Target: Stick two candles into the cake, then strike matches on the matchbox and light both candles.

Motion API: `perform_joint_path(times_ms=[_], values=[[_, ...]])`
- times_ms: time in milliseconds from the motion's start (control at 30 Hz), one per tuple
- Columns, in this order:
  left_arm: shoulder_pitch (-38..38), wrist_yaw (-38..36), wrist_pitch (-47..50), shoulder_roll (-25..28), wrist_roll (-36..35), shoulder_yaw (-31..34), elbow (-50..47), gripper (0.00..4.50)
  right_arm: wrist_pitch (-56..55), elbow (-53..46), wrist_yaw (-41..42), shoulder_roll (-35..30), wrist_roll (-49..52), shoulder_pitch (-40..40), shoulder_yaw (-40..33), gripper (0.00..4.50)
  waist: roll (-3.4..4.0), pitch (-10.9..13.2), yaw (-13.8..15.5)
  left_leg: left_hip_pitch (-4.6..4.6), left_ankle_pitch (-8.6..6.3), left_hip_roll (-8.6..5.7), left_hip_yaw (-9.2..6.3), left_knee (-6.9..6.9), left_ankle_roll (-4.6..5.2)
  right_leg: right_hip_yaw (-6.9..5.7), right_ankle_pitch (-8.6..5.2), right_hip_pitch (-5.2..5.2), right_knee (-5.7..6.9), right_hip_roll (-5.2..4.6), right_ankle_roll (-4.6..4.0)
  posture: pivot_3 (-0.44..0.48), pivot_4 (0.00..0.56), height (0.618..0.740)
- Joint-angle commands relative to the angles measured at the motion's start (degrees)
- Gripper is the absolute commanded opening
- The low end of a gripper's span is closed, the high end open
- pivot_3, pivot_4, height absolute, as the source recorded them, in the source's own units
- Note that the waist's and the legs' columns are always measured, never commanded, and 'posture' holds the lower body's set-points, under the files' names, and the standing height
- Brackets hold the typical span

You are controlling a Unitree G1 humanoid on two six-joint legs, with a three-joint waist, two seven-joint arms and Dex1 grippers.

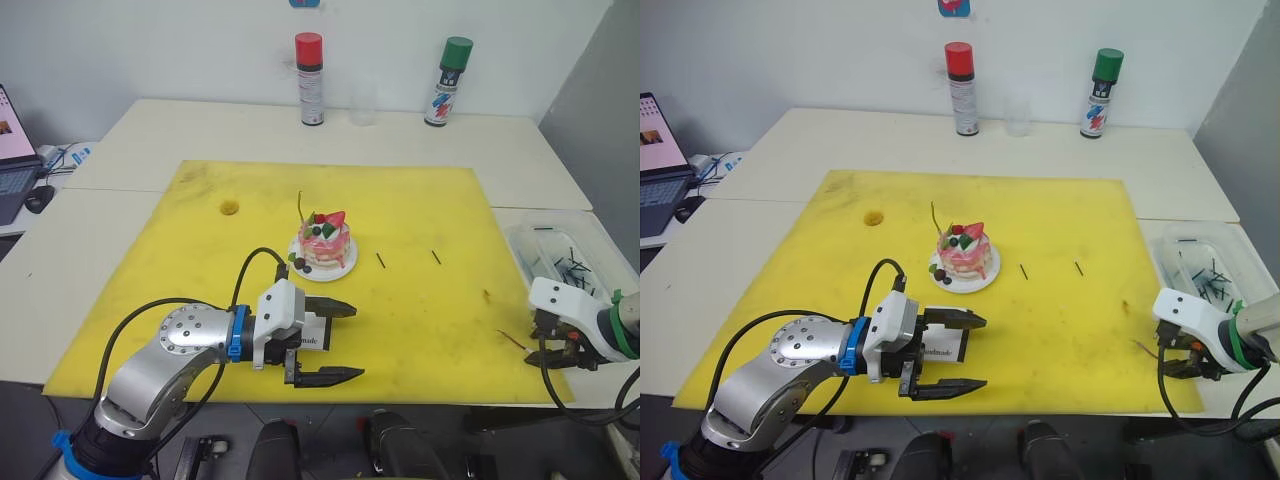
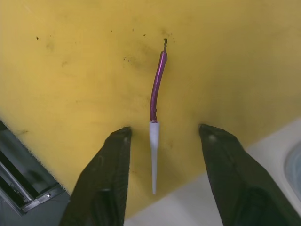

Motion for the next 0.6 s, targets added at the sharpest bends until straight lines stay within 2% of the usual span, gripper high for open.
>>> perform_joint_path(times_ms=[33,133,300,400,467,600], values=[[0.16,0.08,-0.99,-0.09,0.17,-0.14,-1.58,4.5,0.12,-0.57,1.07,0.39,0.23,-0.98,0.53,1.06,0.0,0.0,0.0,0.0,0.0,0.0,0.0,0.0,0.0,0.0,0.0,0.0,0.0,0.0,0.0,0.0,0.15,0.684],[0.03,-0.07,-1.19,-0.06,0.49,-0.31,-1.27,4.5,0.21,-0.59,1.67,0.43,0.33,-1.47,0.92,0.02,0.0,0.0,0.0,0.0,0.0,0.0,0.0,0.0,0.0,-0.01,0.0,0.0,0.0,0.0,0.0,0.0,0.15,0.684],[-0.12,-0.84,-1.52,0.35,1.06,-0.29,-0.15,4.5,1.01,0.63,3.75,0.01,1.45,-3.44,0.44,0.02,0.01,0.0,0.0,0.0,0.0,0.0,0.0,0.0,0.0,-0.01,0.0,0.0,0.0,0.0,0.0,0.0,0.15,0.684],[-0.19,-1.78,-1.51,1.22,0.92,1.17,1.02,4.5,3.51,1.49,5.4,0.75,4.36,-7.92,-1.1,0.02,0.08,0.04,-0.02,0.01,0.0,0.01,0.01,0.0,0.0,-0.01,0.0,-0.01,0.01,0.0,0.0,0.0,0.15,0.684],[-0.11,-2.18,-0.53,2.72,0.05,3.39,2.04,4.5,6.57,1.55,5.37,4.12,8.58,-14.12,-2.82,0.02,0.14,0.08,-0.27,0.03,0.0,0.01,0.03,0.0,0.0,0.01,0.0,-0.03,0.02,0.0,0.0,0.0,0.15,0.684],[-0.28,-1.87,1.05,4.75,-0.94,6.8,3.89,4.5,10.65,0.81,0.63,15.97,14.88,-24.0,-5.67,0.02,0.18,0.11,-0.9,0.08,0.0,0.08,0.05,-0.02,0.01,-0.02,0.0,-0.05,0.06,0.05,0.0,0.0,0.15,0.684]])
